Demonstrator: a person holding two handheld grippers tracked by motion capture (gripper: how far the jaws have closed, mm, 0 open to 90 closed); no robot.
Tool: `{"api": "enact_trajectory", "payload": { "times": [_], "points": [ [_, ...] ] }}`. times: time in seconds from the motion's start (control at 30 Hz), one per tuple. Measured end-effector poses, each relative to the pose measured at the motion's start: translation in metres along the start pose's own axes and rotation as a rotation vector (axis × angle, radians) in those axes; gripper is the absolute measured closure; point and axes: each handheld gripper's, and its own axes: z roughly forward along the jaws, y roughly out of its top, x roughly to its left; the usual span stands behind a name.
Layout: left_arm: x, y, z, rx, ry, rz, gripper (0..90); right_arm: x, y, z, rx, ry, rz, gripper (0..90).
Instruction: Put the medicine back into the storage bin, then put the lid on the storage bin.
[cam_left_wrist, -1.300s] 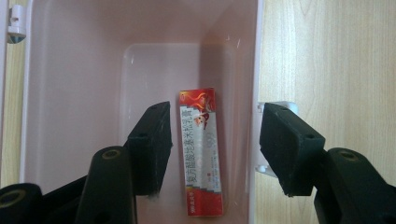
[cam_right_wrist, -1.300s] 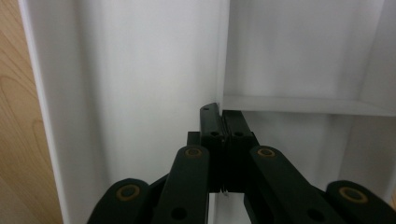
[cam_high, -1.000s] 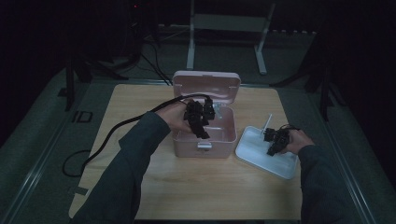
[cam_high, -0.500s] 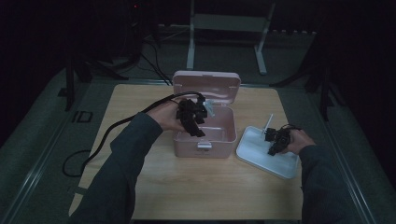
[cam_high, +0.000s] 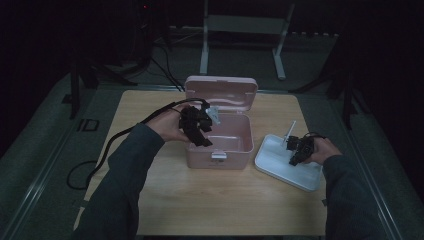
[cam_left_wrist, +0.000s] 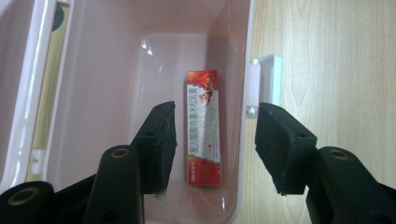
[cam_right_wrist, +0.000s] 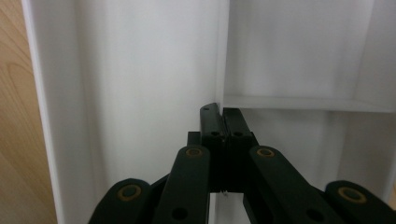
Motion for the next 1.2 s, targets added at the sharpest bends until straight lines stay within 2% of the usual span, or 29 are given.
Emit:
{"api": "enact_trajectory", "payload": {
  "times": [0.43,0.77,1.07,1.2],
  "points": [
    [-0.002,-0.022,-0.007,-0.013,0.013,-0.03,47.6,0.0,-0.003,-0.013,0.005,-0.018,0.002,89.7],
    [-0.003,-0.036,-0.013,-0.023,0.016,-0.051,47.2,-0.002,-0.009,-0.048,-0.014,-0.055,0.0,89.7],
    [-0.005,-0.047,-0.017,-0.057,0.022,-0.064,47.0,0.0,-0.011,-0.066,-0.028,-0.073,-0.009,89.7],
    [-0.004,-0.054,-0.017,-0.078,0.032,-0.09,47.0,0.001,-0.009,-0.072,-0.037,-0.081,-0.011,89.7]
  ]
}}
